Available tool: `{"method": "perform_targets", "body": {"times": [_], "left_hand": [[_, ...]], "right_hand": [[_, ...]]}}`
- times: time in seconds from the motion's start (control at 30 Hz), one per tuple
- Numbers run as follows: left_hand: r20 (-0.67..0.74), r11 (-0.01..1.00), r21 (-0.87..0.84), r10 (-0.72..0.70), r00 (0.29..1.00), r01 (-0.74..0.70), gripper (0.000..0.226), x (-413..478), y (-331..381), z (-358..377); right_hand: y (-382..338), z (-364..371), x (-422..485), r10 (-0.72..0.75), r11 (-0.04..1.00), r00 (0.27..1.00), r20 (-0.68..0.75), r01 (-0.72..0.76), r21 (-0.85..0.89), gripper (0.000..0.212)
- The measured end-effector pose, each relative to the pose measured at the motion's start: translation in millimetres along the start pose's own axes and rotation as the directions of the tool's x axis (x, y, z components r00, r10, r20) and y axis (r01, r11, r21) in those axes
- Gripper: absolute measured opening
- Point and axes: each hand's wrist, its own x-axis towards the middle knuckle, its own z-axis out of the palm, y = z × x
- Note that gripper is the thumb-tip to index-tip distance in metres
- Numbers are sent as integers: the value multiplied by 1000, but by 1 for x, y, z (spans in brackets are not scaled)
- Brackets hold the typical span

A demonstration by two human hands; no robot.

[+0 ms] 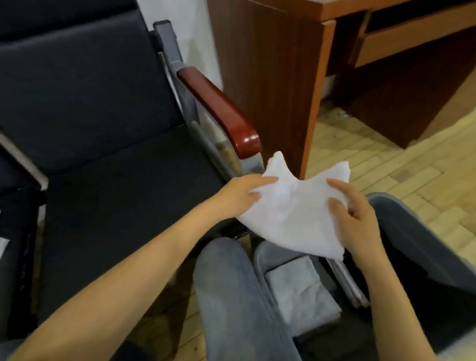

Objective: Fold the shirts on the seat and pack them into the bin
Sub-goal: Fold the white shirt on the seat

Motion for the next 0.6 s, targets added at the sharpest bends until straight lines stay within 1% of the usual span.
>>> {"method": "perform_targets", "body": {"times": [0.1,0.2,0.33,0.47,0.53,0.6], "left_hand": [[186,994,109,-13,982,-7,57,43,8,55],[325,989,146,-56,944,8,58,70,-2,108],[401,972,232,-125,907,31,61,93,-22,166],[499,946,323,-175,849,5,68,104,-48,205],[531,930,367,-208,821,-1,69,107,-58,219],[532,919,393,-219,818,-9,69,111,-66,230]], "right_hand": [[49,-25,-15,115,990,989,-92,-122,-69,33],[98,-31,-34,226,962,970,-89,-237,-134,38],[162,-25,-59,382,917,924,-36,-383,-114,47],[209,-4,-80,564,826,826,17,-564,17,51],[224,8,-88,610,791,792,12,-610,37,52],[238,17,-93,647,760,762,14,-647,58,53]]}}
